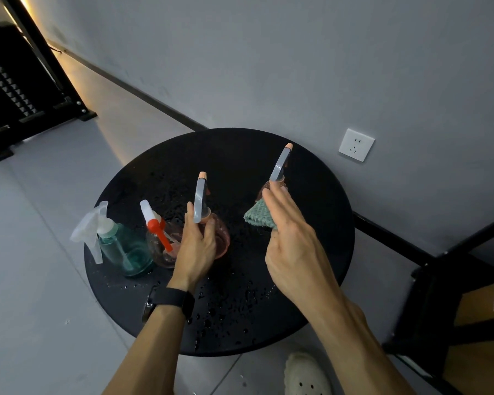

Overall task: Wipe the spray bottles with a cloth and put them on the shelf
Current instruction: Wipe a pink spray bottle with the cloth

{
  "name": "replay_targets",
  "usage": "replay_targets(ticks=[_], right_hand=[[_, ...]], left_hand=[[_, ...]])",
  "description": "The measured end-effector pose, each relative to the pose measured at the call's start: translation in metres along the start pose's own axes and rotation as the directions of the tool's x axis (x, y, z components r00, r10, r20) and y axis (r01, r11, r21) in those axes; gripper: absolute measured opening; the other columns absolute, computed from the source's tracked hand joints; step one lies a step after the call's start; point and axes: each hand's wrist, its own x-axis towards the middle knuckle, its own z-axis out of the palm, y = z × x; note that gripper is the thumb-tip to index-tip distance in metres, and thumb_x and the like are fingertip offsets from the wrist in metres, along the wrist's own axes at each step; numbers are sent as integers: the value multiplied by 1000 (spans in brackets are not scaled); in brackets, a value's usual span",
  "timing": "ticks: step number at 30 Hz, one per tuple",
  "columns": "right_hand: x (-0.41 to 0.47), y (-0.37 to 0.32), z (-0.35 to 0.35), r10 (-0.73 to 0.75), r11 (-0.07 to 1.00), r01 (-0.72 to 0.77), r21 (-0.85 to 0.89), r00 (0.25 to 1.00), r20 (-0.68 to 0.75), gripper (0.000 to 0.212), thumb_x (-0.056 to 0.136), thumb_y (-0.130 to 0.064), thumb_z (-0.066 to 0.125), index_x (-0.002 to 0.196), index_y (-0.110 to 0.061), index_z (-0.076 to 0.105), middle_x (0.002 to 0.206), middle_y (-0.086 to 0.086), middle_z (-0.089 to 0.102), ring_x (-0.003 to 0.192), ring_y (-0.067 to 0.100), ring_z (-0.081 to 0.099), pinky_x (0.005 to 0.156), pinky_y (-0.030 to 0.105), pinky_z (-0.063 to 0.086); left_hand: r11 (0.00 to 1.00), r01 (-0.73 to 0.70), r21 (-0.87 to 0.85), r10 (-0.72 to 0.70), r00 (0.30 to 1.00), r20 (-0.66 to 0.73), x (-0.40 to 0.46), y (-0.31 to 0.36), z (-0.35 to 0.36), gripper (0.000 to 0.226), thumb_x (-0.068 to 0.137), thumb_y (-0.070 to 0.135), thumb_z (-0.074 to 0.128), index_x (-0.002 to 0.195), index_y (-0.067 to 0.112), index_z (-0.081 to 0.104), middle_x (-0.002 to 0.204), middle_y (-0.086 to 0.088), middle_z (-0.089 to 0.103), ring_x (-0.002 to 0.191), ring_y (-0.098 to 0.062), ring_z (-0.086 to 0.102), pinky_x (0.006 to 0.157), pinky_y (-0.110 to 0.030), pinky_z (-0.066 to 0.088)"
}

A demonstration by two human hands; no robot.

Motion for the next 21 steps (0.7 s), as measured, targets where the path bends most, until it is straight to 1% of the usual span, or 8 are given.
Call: replay_targets(ticks=[2, 3, 5, 6, 9, 12, 18, 21], right_hand=[[0, 0, 1, -6, 1000, 6, -2, 1000, 4, 67, 93, 13, 31, 153, -16, 20, 161, -10, 13, 145, -3, 2, 118, 16, 7], [-1, -1, 1, -8, 1000, 8, -3, 1000, 5, 67, 93, 13, 30, 153, -15, 20, 161, -9, 13, 145, -3, 2, 117, 14, 6], [-1, -1, 1, -13, 1000, 13, -5, 1000, 7, 66, 93, 13, 30, 153, -15, 20, 161, -9, 13, 145, -4, 2, 116, 11, 4], [-1, -1, 1, -15, 1000, 15, -4, 1000, 9, 66, 93, 13, 31, 153, -15, 20, 161, -9, 13, 145, -4, 2, 115, 9, 3], [-2, -2, 2, -15, 1000, 15, 1, 1000, 14, 66, 94, 12, 31, 152, -15, 21, 161, -9, 13, 144, -4, 2, 112, 6, 1], [-2, -3, 2, -21, 1000, 21, -5, 1000, 11, 66, 93, 13, 32, 152, -14, 21, 161, -7, 14, 144, -4, 2, 111, 4, 0], [-4, -7, 0, -37, 999, 37, -24, 999, 2, 63, 94, 12, 31, 152, -13, 22, 161, -5, 13, 144, -2, 1, 104, -2, -4], [-5, -7, -2, -42, 998, 42, -40, 999, -6, 63, 94, 12, 32, 152, -12, 23, 161, -4, 15, 147, 3, 4, 106, 0, -4]], left_hand=[[1000, 6, -21, -6, 1000, -8, -1, 1, 2, 69, 104, 42, 39, 157, 32, -3, 162, -8, 27, 149, -27, 26, 122, -47, 22], [999, 9, -38, -10, 1000, -11, -2, 2, 2, 69, 104, 40, 41, 158, 29, -1, 160, 3, 31, 147, -19, 28, 120, -38, 24], [1000, -14, -26, 13, 1000, -21, -4, 3, 2, 66, 104, 33, 46, 158, 23, 8, 135, 21, 45, 129, -6, 37, 103, -23, 29], [1000, -20, -18, 19, 999, -26, -5, 4, 1, 66, 103, 32, 49, 157, 22, 11, 128, 22, 46, 125, -5, 38, 100, -23, 29], [1000, -16, 24, 17, 999, -31, -8, 1, -3, 83, 98, 35, 58, 158, 24, 3, 158, 5, 33, 145, -15, 31, 116, -36, 29], [1000, 8, 24, -7, 1000, -29, -16, 1, -5, 93, 94, 36, 65, 158, 24, -1, 164, -1, 24, 149, -18, 27, 121, -42, 26], [998, -53, 27, 54, 998, -42, -35, 9, -11, 103, 89, 30, 72, 159, 17, -3, 165, 5, 11, 143, 0, 15, 113, -20, 17], [996, -87, 18, 88, 995, -50, -46, 15, -13, 105, 87, 30, 74, 159, 19, -1, 162, 12, 21, 143, -2, 31, 114, -20, 26]])
